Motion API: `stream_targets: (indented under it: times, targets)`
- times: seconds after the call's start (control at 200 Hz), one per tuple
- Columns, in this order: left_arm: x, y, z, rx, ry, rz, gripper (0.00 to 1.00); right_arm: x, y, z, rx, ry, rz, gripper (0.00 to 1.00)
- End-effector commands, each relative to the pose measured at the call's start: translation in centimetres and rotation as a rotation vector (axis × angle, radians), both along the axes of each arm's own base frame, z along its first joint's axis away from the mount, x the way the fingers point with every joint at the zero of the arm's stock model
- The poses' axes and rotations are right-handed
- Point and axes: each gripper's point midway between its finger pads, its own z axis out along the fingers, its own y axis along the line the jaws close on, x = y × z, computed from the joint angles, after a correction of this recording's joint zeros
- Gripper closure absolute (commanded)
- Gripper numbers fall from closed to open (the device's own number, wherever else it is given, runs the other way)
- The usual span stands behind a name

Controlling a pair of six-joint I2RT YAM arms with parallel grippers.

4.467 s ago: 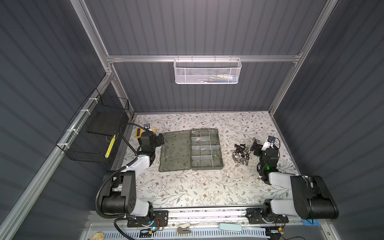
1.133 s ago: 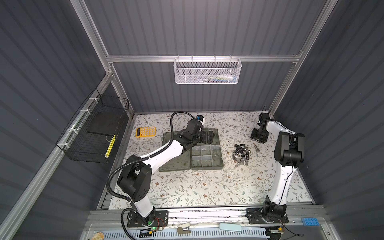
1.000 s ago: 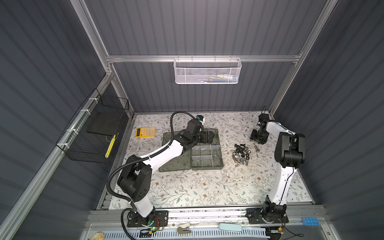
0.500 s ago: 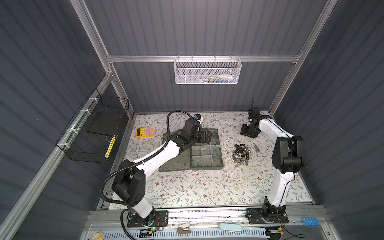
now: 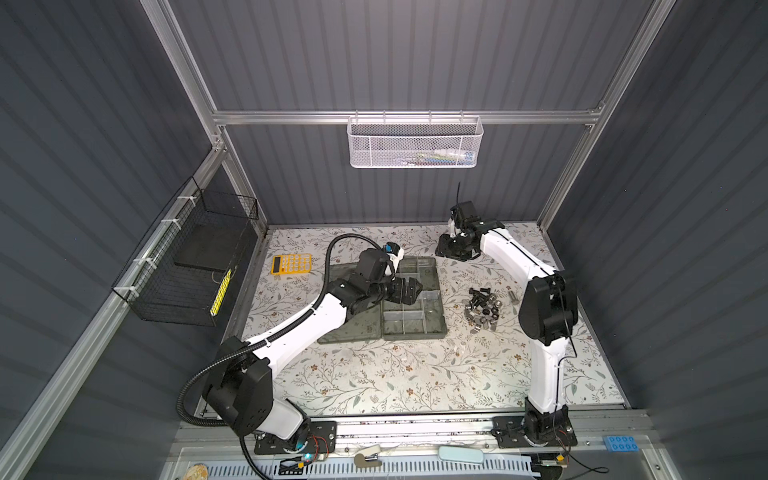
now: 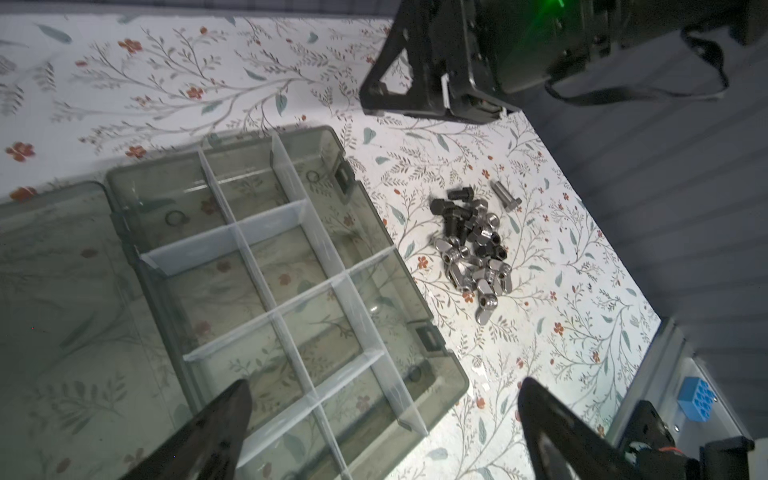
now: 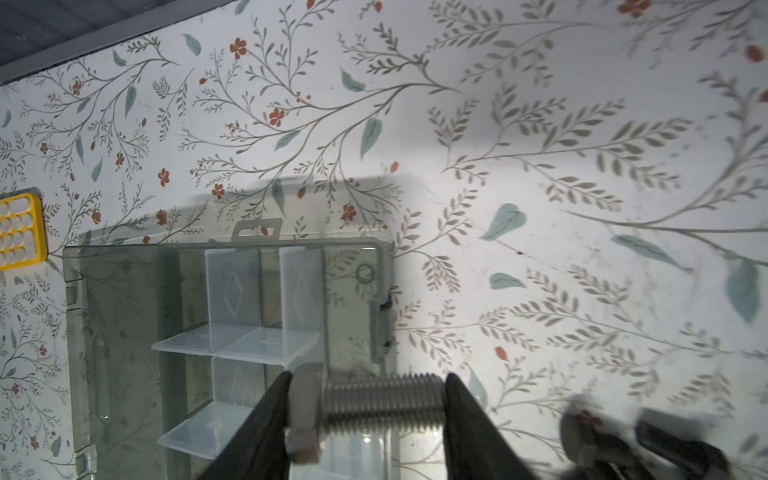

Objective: Sort the screws and nuts into containers
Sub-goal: 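Grasp the silver bolt with the right gripper and carry it toward the organizer, then lower the bolt into the organizer compartment farthest from the robot, open right gripper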

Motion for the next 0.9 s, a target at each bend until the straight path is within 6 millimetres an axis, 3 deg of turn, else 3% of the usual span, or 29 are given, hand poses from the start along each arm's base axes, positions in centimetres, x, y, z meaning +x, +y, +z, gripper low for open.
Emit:
stream_targets:
  times: [0.0,0.25,0.49,0.891]
  targets:
    - [-1.4,0.4,0.2,-0.055,0.037,-0.026,0.00,-0.3,1.8,-1.5,0.013,0.050,0.008,0.59]
    - [-1.7,1.9,-0.7,-0.073,0.060,0.009,0.00,-1.3,4.0,-4.2,0.004,0.101,0.038,0.58]
    - [-1.5,2.1,-0.9,-0.086,0.064,0.015,0.00,-2.1,4.0,-5.9,-0.013,0.128,0.040,0.55]
    - [-1.7,1.4,-1.2,-0.103,0.121,-0.013,0.00,-1.8,4.2,-5.2,-0.004,0.115,0.048,0.40]
